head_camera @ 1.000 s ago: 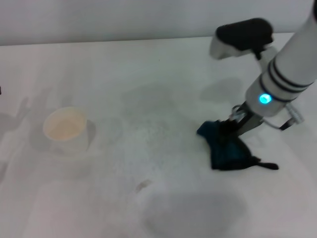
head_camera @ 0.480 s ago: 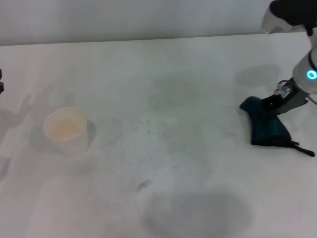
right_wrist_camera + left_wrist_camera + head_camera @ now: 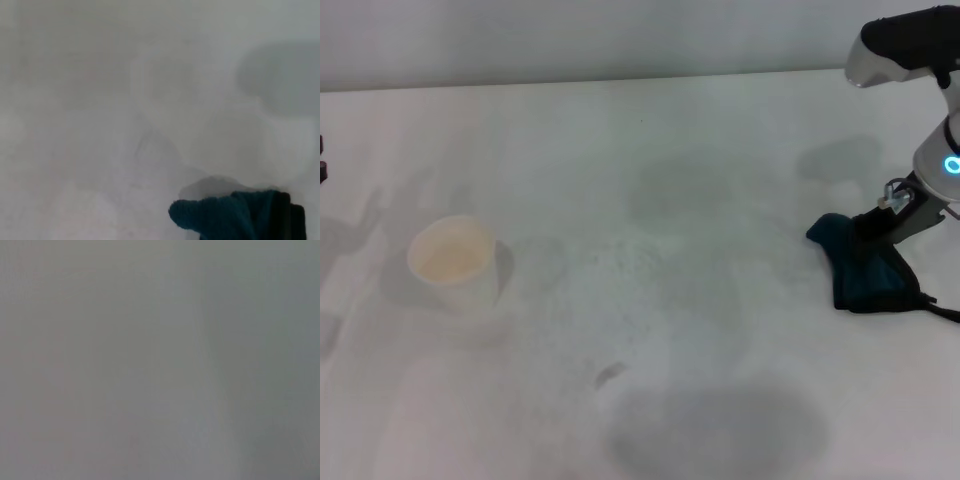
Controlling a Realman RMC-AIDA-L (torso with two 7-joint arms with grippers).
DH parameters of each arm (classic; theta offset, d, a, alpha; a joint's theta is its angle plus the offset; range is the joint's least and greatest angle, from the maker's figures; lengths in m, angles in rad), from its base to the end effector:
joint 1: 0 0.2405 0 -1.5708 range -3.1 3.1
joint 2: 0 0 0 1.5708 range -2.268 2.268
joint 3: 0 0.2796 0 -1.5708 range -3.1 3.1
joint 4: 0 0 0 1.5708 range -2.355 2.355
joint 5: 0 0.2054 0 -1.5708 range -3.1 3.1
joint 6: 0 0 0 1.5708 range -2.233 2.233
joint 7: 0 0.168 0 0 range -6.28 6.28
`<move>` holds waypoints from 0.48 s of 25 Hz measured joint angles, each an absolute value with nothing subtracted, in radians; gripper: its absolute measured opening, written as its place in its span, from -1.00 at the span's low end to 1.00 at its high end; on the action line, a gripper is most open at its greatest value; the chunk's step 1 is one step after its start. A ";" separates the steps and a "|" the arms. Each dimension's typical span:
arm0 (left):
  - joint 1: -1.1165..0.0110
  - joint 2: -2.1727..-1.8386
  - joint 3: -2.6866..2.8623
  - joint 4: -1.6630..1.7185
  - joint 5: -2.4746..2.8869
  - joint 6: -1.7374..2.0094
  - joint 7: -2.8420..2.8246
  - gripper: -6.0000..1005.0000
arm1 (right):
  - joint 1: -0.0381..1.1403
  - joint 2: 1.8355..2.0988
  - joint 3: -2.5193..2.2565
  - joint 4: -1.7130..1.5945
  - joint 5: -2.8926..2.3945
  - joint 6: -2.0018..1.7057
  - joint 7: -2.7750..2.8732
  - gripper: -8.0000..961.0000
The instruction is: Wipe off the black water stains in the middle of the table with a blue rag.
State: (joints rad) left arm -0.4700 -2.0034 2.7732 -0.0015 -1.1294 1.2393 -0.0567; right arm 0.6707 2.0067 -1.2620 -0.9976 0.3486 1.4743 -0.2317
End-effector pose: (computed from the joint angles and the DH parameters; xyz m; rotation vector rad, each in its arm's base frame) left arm -0.3610 0.3609 0.0040 -1.7800 -0.2273 -0.4625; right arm 0.2992 0.3823 -0.0056 -2.0531 1.5241 -0.6368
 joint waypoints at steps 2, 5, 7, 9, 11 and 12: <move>-0.471 -2.003 2.774 -0.001 -1.130 1.239 -0.057 0.75 | 0.671 2.007 -1.253 -0.997 0.350 1.475 -0.232 -0.79; -0.471 -2.003 2.775 0.000 -1.130 1.239 -0.057 0.74 | 0.664 2.006 -1.201 -1.002 0.351 1.475 -0.244 -0.77; -0.471 -2.003 2.775 0.000 -1.130 1.239 -0.057 0.75 | 0.656 2.007 -1.153 -1.011 0.361 1.474 -0.273 -0.68; -0.471 -2.004 2.775 -0.001 -1.131 1.239 -0.057 0.75 | 0.647 2.007 -1.105 -1.023 0.384 1.470 -0.315 -0.59; -0.471 -2.006 2.772 -0.001 -1.131 1.239 -0.057 0.75 | 0.636 2.007 -1.056 -1.039 0.418 1.458 -0.362 -0.50; -0.471 -2.007 2.771 -0.001 -1.131 1.239 -0.057 0.75 | 0.632 2.007 -1.026 -1.047 0.437 1.448 -0.384 -0.45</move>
State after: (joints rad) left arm -0.4709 -2.0071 2.7710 -0.0010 -1.1306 1.2393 -0.0567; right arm 0.6321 2.0067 -1.0263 -1.0468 0.4366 1.4477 -0.3840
